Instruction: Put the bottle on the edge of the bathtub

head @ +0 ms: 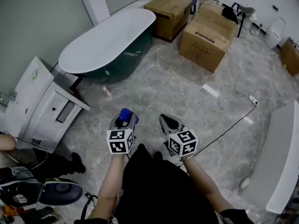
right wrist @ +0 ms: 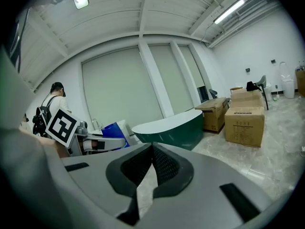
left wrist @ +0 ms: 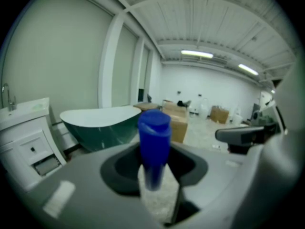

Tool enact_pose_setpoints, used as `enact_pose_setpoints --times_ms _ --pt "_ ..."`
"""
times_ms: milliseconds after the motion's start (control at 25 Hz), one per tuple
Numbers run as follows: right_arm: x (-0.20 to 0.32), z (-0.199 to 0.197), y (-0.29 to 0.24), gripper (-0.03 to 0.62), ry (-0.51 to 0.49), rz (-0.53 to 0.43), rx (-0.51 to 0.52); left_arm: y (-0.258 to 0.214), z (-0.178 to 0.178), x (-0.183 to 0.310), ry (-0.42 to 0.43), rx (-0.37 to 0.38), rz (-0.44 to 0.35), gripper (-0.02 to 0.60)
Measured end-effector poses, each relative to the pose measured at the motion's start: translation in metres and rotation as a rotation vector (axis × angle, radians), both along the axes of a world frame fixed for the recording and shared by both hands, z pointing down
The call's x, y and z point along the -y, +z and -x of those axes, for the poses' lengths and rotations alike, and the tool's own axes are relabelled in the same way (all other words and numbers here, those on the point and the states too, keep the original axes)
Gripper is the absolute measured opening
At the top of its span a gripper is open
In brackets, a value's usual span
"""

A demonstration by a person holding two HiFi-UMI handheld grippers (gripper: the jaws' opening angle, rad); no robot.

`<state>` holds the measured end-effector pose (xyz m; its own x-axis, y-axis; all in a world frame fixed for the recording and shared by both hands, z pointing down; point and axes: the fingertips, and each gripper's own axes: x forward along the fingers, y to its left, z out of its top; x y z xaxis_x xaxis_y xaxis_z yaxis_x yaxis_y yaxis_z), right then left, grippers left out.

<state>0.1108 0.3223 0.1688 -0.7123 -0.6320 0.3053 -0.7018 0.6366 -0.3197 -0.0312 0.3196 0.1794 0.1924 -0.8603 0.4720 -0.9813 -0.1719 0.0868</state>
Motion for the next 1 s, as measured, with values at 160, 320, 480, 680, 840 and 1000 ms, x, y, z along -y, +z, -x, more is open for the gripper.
enact_pose_setpoints --times_ms 160,320,480,680,840,1000 --pt "0.015 -0.004 0.003 0.002 0.028 0.016 0.019 0.001 0.002 0.018 0.009 0.015 0.002 0.158" --pt "0.034 -0.001 0.006 0.002 0.033 0.031 0.023 0.001 0.006 0.045 0.018 0.014 0.0 0.158" --pt "0.061 0.007 0.01 0.002 0.024 0.039 0.021 0.003 0.01 0.076 0.028 0.02 -0.006 0.158" --pt "0.107 0.022 0.02 0.002 0.027 0.055 0.009 0.019 0.026 0.122 0.032 0.014 0.012 0.158" --pt "0.155 0.037 0.025 0.002 0.041 0.061 0.004 0.031 0.044 0.168 0.034 0.001 0.033 0.158" --pt "0.201 0.052 0.031 0.002 0.061 0.081 -0.002 0.041 0.061 0.213 0.051 0.006 0.051 0.158"
